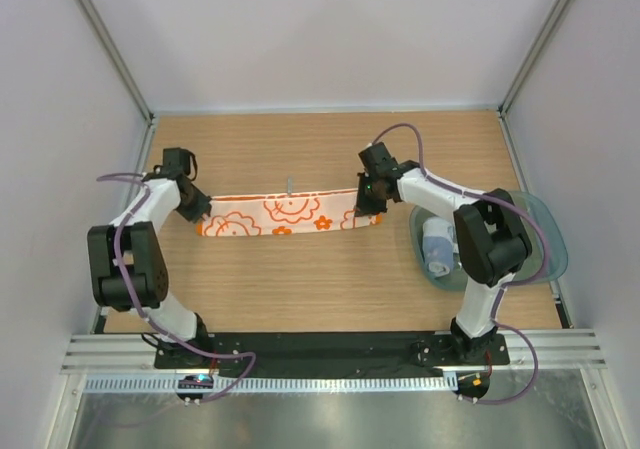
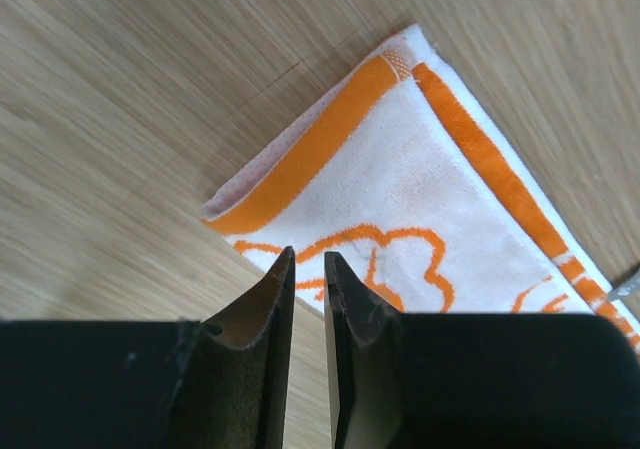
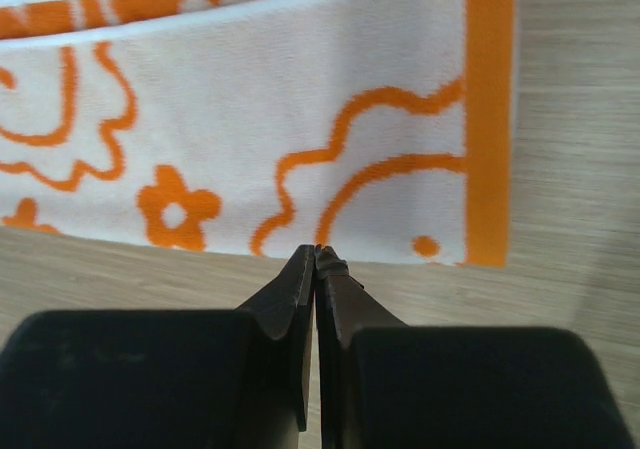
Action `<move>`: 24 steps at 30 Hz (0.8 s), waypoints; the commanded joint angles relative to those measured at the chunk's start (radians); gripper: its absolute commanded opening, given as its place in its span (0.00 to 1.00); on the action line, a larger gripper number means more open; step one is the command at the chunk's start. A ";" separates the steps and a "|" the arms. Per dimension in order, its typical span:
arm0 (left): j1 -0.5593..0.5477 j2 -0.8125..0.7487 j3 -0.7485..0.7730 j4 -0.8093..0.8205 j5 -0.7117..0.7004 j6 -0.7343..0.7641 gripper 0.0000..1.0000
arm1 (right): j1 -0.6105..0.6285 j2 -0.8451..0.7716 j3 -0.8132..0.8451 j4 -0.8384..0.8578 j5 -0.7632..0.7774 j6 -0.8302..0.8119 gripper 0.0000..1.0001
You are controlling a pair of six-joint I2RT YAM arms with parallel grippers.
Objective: Roll the towels
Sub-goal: Fold the towel
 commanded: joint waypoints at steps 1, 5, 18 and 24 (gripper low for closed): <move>-0.004 0.045 -0.001 0.062 0.016 0.006 0.18 | -0.043 0.017 -0.034 -0.006 0.055 -0.016 0.09; -0.004 0.105 -0.001 0.080 -0.005 0.008 0.16 | -0.077 0.039 -0.074 0.002 0.087 -0.025 0.08; 0.048 0.179 0.068 0.076 -0.039 0.022 0.16 | -0.076 -0.005 -0.178 -0.030 0.074 0.002 0.07; 0.070 0.185 0.082 0.056 -0.056 0.022 0.15 | -0.062 -0.030 -0.140 -0.078 0.095 -0.012 0.08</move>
